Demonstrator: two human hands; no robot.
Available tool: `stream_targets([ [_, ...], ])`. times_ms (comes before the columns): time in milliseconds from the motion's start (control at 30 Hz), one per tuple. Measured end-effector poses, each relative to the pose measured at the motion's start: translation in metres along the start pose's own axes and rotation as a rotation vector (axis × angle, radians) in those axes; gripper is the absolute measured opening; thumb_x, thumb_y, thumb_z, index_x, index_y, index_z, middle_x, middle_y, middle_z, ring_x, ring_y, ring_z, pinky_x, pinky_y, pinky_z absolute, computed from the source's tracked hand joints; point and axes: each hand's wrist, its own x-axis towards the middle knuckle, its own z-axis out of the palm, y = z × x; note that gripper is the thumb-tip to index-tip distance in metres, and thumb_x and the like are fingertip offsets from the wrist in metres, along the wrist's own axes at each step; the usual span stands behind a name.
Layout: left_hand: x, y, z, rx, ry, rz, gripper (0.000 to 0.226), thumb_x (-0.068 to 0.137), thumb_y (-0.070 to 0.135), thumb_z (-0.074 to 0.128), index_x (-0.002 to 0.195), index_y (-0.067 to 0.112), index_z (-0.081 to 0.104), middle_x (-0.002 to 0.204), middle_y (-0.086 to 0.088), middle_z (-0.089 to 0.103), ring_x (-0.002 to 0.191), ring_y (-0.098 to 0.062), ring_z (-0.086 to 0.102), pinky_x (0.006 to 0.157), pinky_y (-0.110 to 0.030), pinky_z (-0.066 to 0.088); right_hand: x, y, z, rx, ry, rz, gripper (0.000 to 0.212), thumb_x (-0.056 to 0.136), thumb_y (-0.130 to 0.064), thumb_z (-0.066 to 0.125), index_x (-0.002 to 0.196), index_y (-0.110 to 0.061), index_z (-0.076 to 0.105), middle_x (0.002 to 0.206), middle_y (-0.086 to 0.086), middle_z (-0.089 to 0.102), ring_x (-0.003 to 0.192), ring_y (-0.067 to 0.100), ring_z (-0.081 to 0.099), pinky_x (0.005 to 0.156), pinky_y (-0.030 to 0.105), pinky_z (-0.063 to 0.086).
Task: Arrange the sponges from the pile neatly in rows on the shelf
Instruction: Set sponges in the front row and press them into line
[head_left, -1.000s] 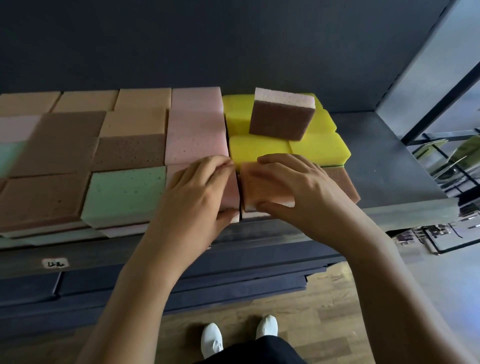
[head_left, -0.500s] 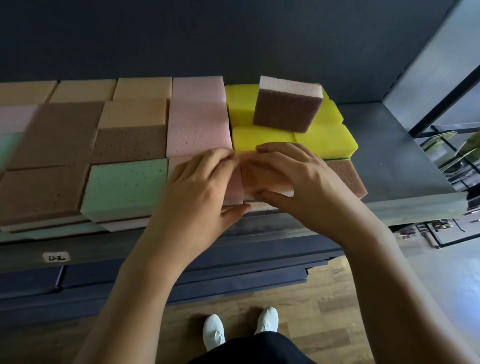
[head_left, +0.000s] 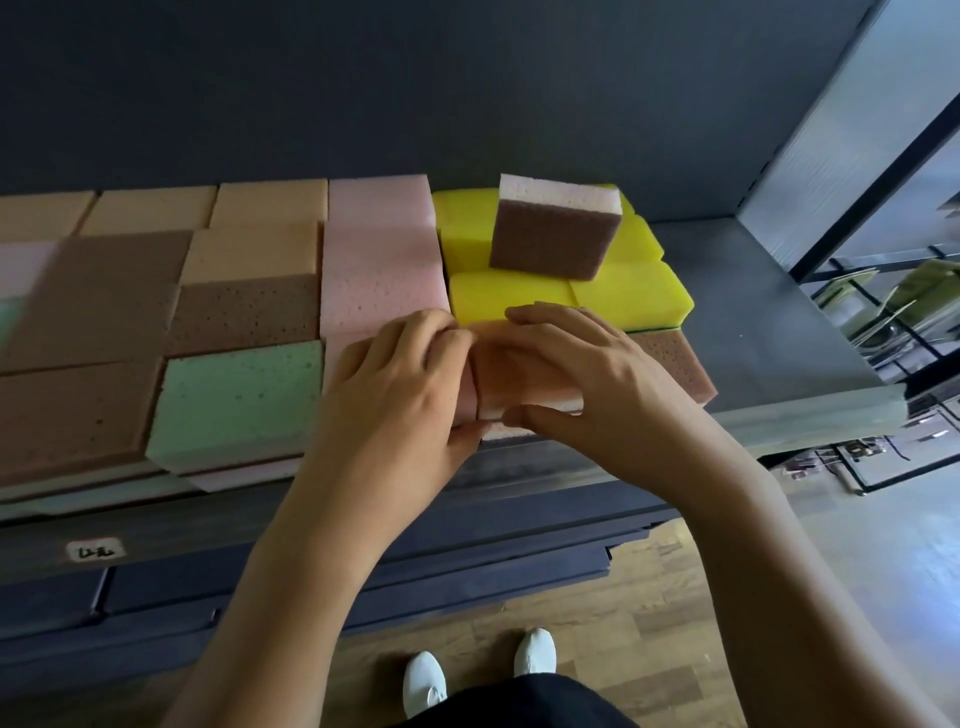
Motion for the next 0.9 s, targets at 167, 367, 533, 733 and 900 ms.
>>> stream_targets([
  [167,0.003,0.005,-0.01,-0.08,-0.004,-0.011,0.059,0.076,0.049,0.062,0.123,0.014,0.058,0.125,-0.001,0.053,0.11,-0.023,0.055,0.092,-0.035,0.042,-0.007,0.0,-0.014,-0.006,0.052,0.018,0.05,0.085,-0.047,0.065,0.129,-0.023,0.061,0.141,-0.005,0.054,0.137,0.012,0.041,0.109,0.011,0.024],
  [367,0.027,0.017,-0.024,-0.156,0.057,-0.007,0.062,0.082,0.059,0.05,0.125,0.015,0.057,0.128,0.001,0.054,0.111,-0.019,0.056,0.092,-0.038,0.05,0.007,0.011,-0.039,0.001,0.137,-0.024,0.038,0.09,-0.039,0.066,0.124,-0.024,0.064,0.136,-0.007,0.057,0.132,0.008,0.046,0.106,0.029,0.043],
  [533,0.054,0.023,-0.021,-0.142,0.097,-0.023,0.053,0.084,0.05,0.059,0.126,0.017,0.056,0.129,0.004,0.053,0.108,-0.017,0.057,0.089,-0.029,0.044,0.021,0.03,-0.055,0.0,0.196,-0.06,0.037,0.087,-0.028,0.073,0.123,-0.019,0.066,0.132,-0.006,0.06,0.126,0.012,0.053,0.105,0.027,0.043],
  [733,0.081,0.026,-0.017,-0.092,0.108,-0.044,0.056,0.085,0.05,0.063,0.131,0.019,0.053,0.134,0.004,0.051,0.114,-0.016,0.056,0.091,-0.026,0.044,0.039,0.051,-0.055,-0.047,0.219,-0.041,0.042,0.09,-0.027,0.069,0.13,-0.019,0.06,0.14,-0.003,0.053,0.129,0.016,0.047,0.104,0.021,0.038],
  [900,0.098,0.024,-0.014,-0.054,0.123,-0.055,0.059,0.084,0.047,0.065,0.133,0.019,0.051,0.136,0.002,0.05,0.113,-0.018,0.058,0.085,-0.022,0.043,0.059,0.068,-0.05,-0.035,0.196,0.033,0.058,0.091,-0.028,0.068,0.143,-0.021,0.045,0.151,-0.001,0.041,0.139,0.018,0.033,0.113,0.032,0.031],
])
